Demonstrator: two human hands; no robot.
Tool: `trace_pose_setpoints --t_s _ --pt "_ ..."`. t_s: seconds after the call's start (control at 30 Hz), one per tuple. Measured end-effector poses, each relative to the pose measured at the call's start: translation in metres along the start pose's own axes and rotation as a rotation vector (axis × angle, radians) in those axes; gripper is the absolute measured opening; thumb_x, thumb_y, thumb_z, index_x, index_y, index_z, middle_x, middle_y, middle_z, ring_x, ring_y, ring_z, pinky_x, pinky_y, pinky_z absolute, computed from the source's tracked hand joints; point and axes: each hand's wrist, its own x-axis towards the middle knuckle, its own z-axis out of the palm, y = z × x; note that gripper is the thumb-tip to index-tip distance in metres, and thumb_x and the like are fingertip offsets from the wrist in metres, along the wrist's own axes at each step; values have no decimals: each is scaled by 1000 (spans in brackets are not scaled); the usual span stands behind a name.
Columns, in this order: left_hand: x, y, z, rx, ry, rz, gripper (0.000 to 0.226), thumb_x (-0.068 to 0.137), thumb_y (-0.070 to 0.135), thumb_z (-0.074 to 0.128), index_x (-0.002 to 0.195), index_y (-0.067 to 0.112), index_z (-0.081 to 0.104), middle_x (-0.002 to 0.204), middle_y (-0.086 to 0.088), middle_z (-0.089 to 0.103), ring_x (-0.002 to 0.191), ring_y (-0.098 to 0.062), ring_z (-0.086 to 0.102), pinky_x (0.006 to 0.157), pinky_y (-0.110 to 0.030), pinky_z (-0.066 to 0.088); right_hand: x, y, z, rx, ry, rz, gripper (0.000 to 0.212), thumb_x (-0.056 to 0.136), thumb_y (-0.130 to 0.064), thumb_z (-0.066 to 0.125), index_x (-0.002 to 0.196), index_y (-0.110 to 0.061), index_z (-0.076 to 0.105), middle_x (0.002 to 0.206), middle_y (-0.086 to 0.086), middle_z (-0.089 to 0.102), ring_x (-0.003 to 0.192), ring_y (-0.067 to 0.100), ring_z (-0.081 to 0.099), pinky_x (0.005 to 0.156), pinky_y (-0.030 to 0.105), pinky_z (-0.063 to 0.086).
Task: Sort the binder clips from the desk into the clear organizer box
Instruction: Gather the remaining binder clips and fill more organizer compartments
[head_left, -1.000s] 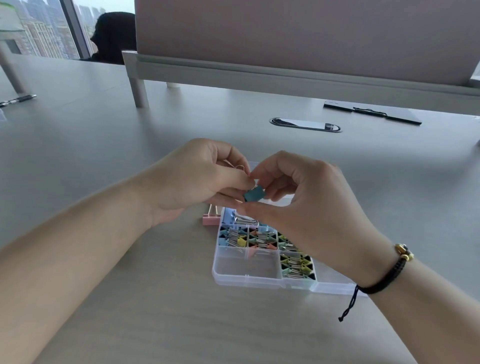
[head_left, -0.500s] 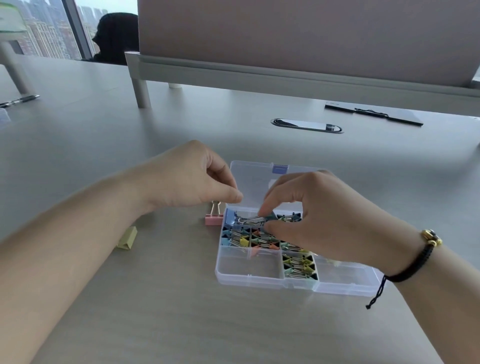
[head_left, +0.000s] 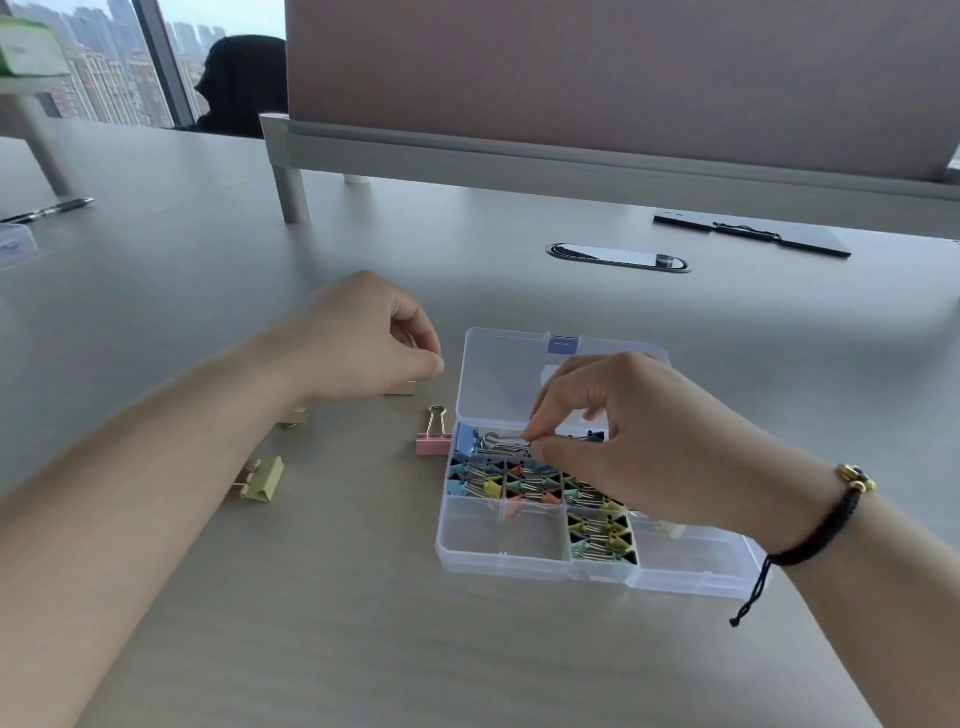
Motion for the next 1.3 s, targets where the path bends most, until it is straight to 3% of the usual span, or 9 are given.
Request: trace_pose_setpoints --t_s 0.2,0.3,0.43,0.57,0.73,0.9,1.03,1.13,1.3 --pt "-3 -11 -22 -47 143 -77 7 87 25 67 83 26 73 77 11 68 70 -1 61 57 -15 42 2 -10 -1 102 84 19 6 88 -42 65 92 -44 69 103 -25 66 94 -2 59 68 9 40" --pt "-15 -23 -31 -74 79 -63 17 89 45 63 98 31 69 101 13 68 94 -6 64 78 -20 47 15 -26 1 46 88 -28 16 89 -45 63 104 -44 67 111 -27 64 89 -9 55 68 3 36" --pt "-57 -50 -40 86 -238 -11 85 57 88 56 134 63 28 152 24 24 141 1 21 113 -29 26 37 -52 9 -262 -46 -145 40 85 -60 60 120 -41 61 114 -20 62 111 3 49 95 27 38" --pt "-90 -76 -32 198 -293 -11 117 42 95 60 135 72 -6 161 21 -8 149 -4 -9 122 -37 12 55 -72 12 -533 -100 -172 36 85 -55 60 114 -35 63 108 -12 66 118 16 48 102 39 35" --pt "-88 -82 -15 291 -152 -8 92 61 96 32 142 54 19 155 19 17 145 -7 13 119 -35 19 65 -91 14 -708 -188 -221 21 89 -36 59 108 -28 64 105 -6 67 108 19 56 101 42 39" --pt "-85 -80 -7 285 16 84 33 84 71 34 96 41 41 111 20 43 111 -7 37 93 -31 38 71 -97 19 -638 -245 -218 14 92 -36 59 103 -30 67 97 -11 65 100 14 56 101 39 37" --pt "-87 -77 -6 342 137 148 22 91 55 39 83 35 38 91 15 45 87 -6 39 70 -29 39 76 -101 21 -387 -343 -155 11 88 -35 62 96 -35 70 84 -18 60 85 8 54 79 26 43" --pt "-89 -76 -5 356 219 164 22 89 47 43 79 29 36 83 12 45 79 -10 43 62 -29 36 86 -99 22 -233 -218 -106 11 90 -28 60 94 -33 70 86 -16 60 83 9 57 69 22 45" --pt "-87 -77 -6 319 267 155 19 89 42 46 82 27 36 81 11 47 75 -16 47 61 -31 35 116 -94 39 -226 -14 8 13 89 -23 57 101 -26 63 104 -2 59 95 22 60 77 32 50"
